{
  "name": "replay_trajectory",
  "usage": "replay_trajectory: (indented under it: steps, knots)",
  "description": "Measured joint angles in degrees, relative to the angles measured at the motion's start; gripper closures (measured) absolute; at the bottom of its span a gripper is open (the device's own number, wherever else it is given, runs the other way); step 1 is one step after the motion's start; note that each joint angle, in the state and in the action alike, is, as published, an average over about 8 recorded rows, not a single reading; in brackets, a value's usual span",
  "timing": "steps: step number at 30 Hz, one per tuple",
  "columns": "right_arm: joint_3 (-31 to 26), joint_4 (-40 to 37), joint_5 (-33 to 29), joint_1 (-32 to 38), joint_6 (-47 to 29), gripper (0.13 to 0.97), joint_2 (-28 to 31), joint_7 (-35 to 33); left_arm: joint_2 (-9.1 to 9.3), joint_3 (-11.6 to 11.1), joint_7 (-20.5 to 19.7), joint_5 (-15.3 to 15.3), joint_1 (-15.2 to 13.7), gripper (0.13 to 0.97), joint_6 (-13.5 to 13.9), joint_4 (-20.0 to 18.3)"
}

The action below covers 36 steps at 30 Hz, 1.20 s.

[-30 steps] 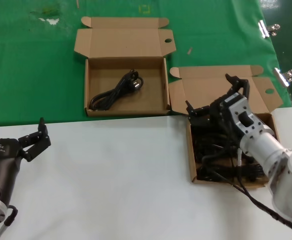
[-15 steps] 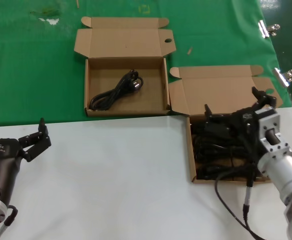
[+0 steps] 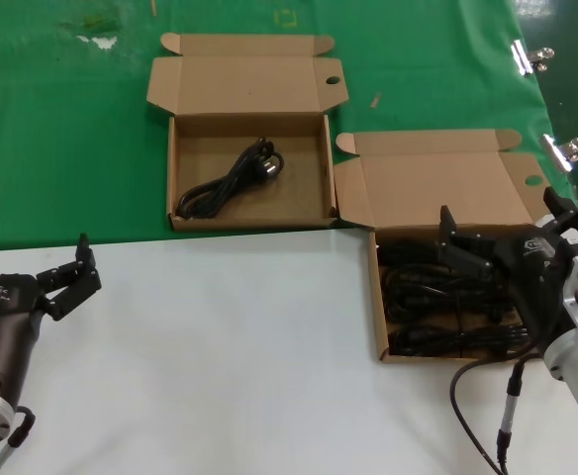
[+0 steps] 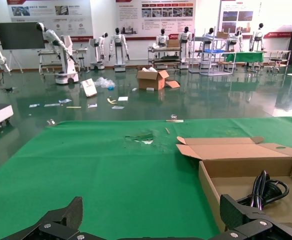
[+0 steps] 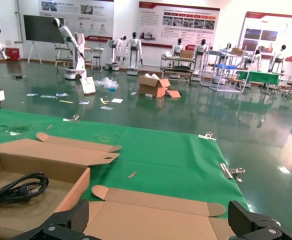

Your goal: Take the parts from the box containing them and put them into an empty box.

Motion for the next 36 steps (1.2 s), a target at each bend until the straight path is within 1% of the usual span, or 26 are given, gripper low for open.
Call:
replay_trajectory:
  steps: [36]
  knots:
    - [0.1,0.3,0.0,-0.2,0.1,0.129,0.0,0.3,0.00,0.0,0.0,0.0,0.0,0.132,0.0,0.0]
